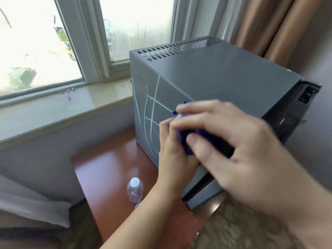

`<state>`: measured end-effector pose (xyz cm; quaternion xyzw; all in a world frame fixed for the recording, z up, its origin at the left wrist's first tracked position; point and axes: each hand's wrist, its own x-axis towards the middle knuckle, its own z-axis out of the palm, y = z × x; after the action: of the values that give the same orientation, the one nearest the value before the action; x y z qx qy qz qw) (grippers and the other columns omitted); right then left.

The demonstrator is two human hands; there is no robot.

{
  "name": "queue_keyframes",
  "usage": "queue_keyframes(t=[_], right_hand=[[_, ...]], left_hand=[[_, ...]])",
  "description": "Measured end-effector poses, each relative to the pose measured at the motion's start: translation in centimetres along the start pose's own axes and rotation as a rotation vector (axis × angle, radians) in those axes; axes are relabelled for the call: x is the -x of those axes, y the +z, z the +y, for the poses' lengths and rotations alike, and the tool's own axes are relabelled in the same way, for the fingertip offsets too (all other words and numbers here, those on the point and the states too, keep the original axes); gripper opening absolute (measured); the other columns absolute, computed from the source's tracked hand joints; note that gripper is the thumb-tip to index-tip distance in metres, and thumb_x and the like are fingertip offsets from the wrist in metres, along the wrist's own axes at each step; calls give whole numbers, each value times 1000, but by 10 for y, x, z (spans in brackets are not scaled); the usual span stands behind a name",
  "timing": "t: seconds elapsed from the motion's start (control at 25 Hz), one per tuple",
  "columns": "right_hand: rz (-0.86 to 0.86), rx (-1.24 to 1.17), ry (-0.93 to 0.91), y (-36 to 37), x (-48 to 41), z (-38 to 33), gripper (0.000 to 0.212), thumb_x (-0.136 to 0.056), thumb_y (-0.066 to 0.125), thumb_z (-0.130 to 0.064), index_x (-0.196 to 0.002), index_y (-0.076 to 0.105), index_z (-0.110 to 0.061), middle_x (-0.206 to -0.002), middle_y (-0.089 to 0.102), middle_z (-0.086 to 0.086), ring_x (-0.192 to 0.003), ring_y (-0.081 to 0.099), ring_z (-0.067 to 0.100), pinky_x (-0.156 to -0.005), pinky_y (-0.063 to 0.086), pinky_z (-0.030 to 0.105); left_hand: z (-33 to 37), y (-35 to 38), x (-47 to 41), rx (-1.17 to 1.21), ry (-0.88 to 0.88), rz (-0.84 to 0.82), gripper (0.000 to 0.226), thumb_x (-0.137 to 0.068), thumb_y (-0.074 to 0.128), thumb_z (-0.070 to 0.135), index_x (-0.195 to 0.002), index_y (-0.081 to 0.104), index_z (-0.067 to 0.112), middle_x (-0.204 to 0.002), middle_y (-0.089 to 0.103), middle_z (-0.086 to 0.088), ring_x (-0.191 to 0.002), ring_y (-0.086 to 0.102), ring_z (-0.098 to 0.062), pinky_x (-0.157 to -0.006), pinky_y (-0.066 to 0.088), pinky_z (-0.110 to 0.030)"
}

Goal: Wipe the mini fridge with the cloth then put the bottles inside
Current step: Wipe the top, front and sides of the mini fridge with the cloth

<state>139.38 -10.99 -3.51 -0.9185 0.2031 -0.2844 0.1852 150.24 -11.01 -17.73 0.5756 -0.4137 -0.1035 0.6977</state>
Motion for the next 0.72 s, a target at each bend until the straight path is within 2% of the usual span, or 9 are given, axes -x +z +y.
queue_keyframes(t=[0.08,0.2,0.28,0.4,0.48,0.56,0.64,0.72], right_hand=[[-35,112,-53,-14,-36,7,28,-95,62,-11,-115,75,-26,-130,66,-12,-127,57,5,-111,39,20],[-113,100,58,-16,-74,23,33,-100,57,-16,-120,71,-38,-132,63,-25,-127,51,-7,-105,29,0],[-234,105,188,-5,-93,40,36,-101,52,-22,-126,65,-44,-135,59,-29,-126,48,-12,-99,26,-4],[-320,156,278,14,-111,56,41,-103,45,-21,-135,59,-43,-127,59,-27,-111,48,-11,-87,25,-10],[-321,188,292,19,-115,61,42,-104,42,-18,-132,62,-41,-127,64,-23,-115,54,-2,-94,36,3],[-319,175,348,15,-117,65,42,-104,40,-16,-127,66,-41,-130,67,-18,-122,58,6,-102,40,17],[-311,-28,438,9,-120,70,42,-106,40,-11,-126,68,-34,-128,69,-16,-120,60,2,-108,38,15],[-298,-328,520,2,-121,72,41,-107,38,-3,-121,69,-25,-126,72,-4,-123,63,6,-114,41,23]], left_hand=[[-14,-6,-24,21,-86,55,51,-86,63,22,-123,43,51,-126,56,-10,-118,59,-31,-103,48,-51],[-43,-23,-88,-15,-201,148,49,-89,67,19,-132,47,32,-128,56,-8,-122,58,-22,-108,46,-44],[-53,-39,-129,-11,-221,198,44,-91,66,21,-133,52,17,-127,62,-7,-117,61,-17,-105,47,-38],[-70,-57,-177,-19,-230,204,36,-95,61,18,-129,51,17,-122,64,0,-109,60,-13,-97,45,-27],[-81,-64,-191,-12,-271,183,43,-93,60,23,-135,47,23,-128,63,2,-115,60,-12,-101,42,-26],[-79,-67,-192,-18,-294,191,45,-91,61,30,-134,47,31,-129,64,4,-116,61,-11,-106,44,-31],[-67,-61,-176,-12,-276,197,40,-91,64,29,-128,52,31,-125,65,3,-110,62,-7,-105,47,-30],[-41,-48,-136,-65,-223,159,45,-91,67,25,-133,52,22,-127,63,1,-111,60,-7,-102,46,-27]])
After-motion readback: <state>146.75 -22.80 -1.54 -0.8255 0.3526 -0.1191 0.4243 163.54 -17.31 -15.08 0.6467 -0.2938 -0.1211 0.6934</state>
